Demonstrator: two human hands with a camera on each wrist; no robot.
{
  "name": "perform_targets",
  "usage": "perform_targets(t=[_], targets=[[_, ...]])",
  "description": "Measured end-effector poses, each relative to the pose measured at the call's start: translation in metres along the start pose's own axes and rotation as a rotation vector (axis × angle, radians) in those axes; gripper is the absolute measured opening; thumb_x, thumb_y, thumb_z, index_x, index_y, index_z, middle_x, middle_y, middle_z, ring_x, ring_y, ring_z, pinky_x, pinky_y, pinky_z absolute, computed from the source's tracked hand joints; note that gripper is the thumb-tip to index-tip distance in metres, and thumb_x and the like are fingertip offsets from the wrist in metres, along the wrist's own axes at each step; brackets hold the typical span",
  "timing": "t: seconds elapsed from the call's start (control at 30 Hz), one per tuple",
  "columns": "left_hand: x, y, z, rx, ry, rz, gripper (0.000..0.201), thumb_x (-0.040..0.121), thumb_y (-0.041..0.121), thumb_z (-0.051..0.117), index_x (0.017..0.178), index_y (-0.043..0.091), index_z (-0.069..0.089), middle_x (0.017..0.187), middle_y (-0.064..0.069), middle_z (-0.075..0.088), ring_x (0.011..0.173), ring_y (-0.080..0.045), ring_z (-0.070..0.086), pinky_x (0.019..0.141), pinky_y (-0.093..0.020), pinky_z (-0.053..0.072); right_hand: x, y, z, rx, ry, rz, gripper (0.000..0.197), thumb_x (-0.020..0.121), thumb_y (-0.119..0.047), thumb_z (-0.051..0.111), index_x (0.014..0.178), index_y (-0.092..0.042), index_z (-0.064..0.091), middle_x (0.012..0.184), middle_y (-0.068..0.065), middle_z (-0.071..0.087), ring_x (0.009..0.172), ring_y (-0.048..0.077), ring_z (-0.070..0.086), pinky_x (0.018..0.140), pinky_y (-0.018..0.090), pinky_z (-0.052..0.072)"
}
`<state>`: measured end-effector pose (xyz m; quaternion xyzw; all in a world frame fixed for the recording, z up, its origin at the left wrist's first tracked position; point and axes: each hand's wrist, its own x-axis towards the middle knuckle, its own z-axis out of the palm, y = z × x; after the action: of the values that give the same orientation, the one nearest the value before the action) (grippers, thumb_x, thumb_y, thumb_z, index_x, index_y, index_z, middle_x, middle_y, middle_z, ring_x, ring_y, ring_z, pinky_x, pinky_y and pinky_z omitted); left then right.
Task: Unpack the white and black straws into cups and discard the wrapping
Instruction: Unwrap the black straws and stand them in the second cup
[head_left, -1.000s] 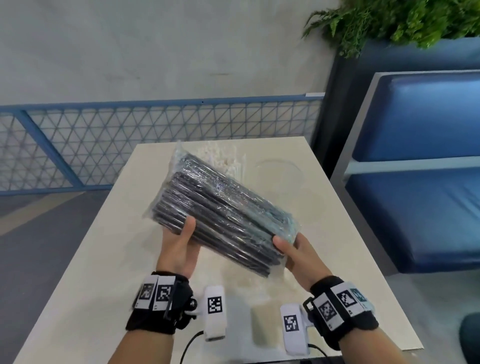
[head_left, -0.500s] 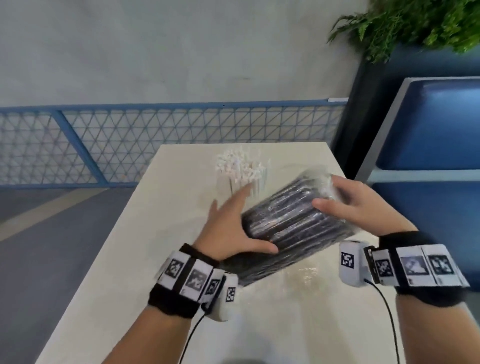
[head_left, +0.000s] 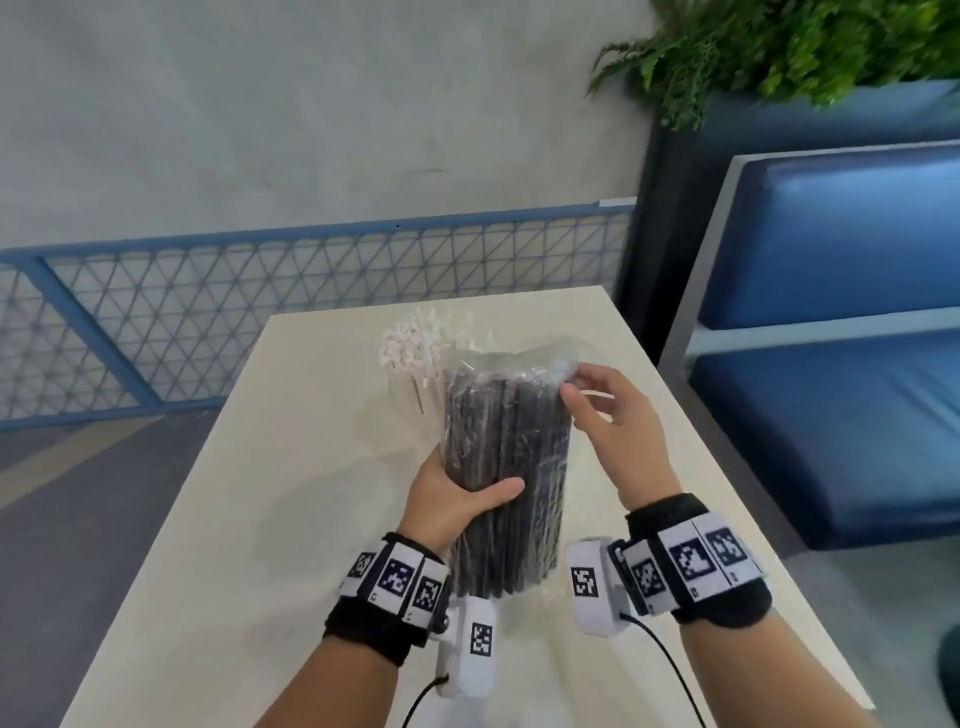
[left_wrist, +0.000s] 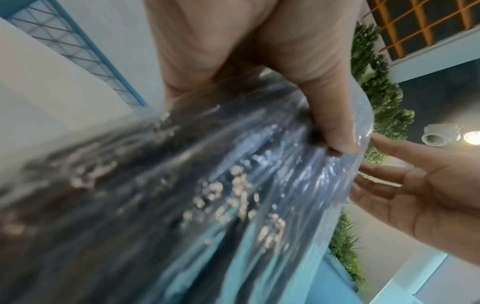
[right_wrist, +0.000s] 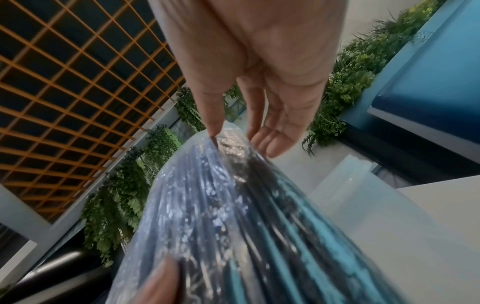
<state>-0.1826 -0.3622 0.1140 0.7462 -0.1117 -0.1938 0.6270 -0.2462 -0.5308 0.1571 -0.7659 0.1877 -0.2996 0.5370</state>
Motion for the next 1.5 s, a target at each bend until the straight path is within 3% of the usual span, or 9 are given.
perform_targets(t=[0.1,0.27,0.43,0.6,0.8,0.97,1.03,1.23,1.5], targets=[[0.002,-0.007,0.0,0.007,-0.001,-0.007,0.055,0.056,0.018,0.088,0.103,0.024,0.06,0.1,0.006,0.07,0.097,-0.011,0.066,0.088,-0.032,0.052,0.002,0.005,0.001,0.012,0.057,-0.029,0.023,0.083,-0.019,0.067,0.106,-0.019,0.061,0.092,0.0,0.065,0.073,-0.003,0.06,0.073,0.012,0.048],[0.007,-0.015,0.0,0.031,-0.016,0.005,0.058,0.056,0.018,0.088,0.105,0.025,0.058,0.1,0.008,0.069,0.097,-0.01,0.064,0.088,-0.029,0.05,0.005,0.002,0.008,0.09,0.065,0.038,0.021,0.084,-0.023,0.066,0.105,-0.024,0.062,0.089,-0.003,0.064,0.083,0.013,0.063,0.083,0.04,0.054],[0.011,-0.026,-0.001,0.058,-0.011,0.017,0.069,0.052,0.022,0.09,0.113,0.022,0.056,0.105,0.007,0.068,0.101,-0.01,0.064,0.095,-0.035,0.05,0.013,-0.001,0.01,0.038,0.05,0.066,0.019,0.084,-0.024,0.065,0.103,-0.021,0.063,0.084,-0.003,0.062,0.082,0.022,0.064,0.082,0.047,0.055],[0.01,-0.027,-0.006,0.07,-0.031,0.057,0.074,0.052,0.021,0.09,0.115,0.03,0.051,0.109,0.01,0.065,0.104,-0.006,0.061,0.097,-0.035,0.049,0.018,-0.005,0.006,-0.065,-0.044,0.088,0.017,0.087,-0.026,0.062,0.101,-0.017,0.065,0.097,0.0,0.066,0.069,0.014,0.063,0.081,0.041,0.056],[0.004,0.006,-0.013,-0.046,-0.044,0.217,0.066,0.059,0.01,0.086,0.111,0.032,0.051,0.106,0.014,0.063,0.094,0.008,0.061,0.076,-0.009,0.049,0.01,-0.009,0.005,-0.01,-0.125,0.036,0.011,0.089,-0.008,0.056,0.082,-0.012,0.063,0.078,0.001,0.064,0.058,0.003,0.058,0.064,0.021,0.055],[0.001,0.02,-0.016,-0.123,-0.057,0.313,0.06,0.062,0.006,0.084,0.114,0.021,0.057,0.114,-0.003,0.064,0.104,-0.016,0.064,0.085,-0.028,0.054,0.009,-0.018,0.007,-0.112,-0.102,0.008,0.013,0.088,-0.026,0.059,0.09,-0.015,0.064,0.082,-0.004,0.065,0.061,0.011,0.062,0.067,0.028,0.055],[-0.003,0.02,-0.013,-0.117,-0.051,0.321,0.059,0.061,0.011,0.084,0.112,0.025,0.059,0.113,-0.001,0.065,0.103,-0.018,0.064,0.087,-0.033,0.054,0.011,-0.02,0.004,-0.354,-0.181,-0.035,0.026,0.085,-0.04,0.06,0.095,-0.016,0.065,0.09,-0.004,0.064,0.066,0.013,0.059,0.065,0.02,0.047],[-0.011,0.02,-0.006,-0.113,-0.024,0.339,0.055,0.063,0.004,0.083,0.11,0.022,0.061,0.108,0.0,0.067,0.101,-0.014,0.065,0.086,-0.029,0.054,0.017,-0.025,-0.002,-0.449,-0.246,-0.124,0.014,0.085,-0.021,0.063,0.076,-0.01,0.066,0.07,-0.009,0.06,0.055,-0.01,0.052,0.057,0.005,0.036],[-0.015,0.02,-0.002,-0.104,-0.009,0.344,0.056,0.063,0.008,0.084,0.111,0.024,0.06,0.11,0.003,0.066,0.104,-0.013,0.064,0.092,-0.039,0.053,0.01,-0.017,0.003,-0.22,-0.149,0.022,0.015,0.09,-0.022,0.058,0.078,-0.014,0.064,0.073,-0.005,0.063,0.063,0.017,0.058,0.076,0.047,0.054]])
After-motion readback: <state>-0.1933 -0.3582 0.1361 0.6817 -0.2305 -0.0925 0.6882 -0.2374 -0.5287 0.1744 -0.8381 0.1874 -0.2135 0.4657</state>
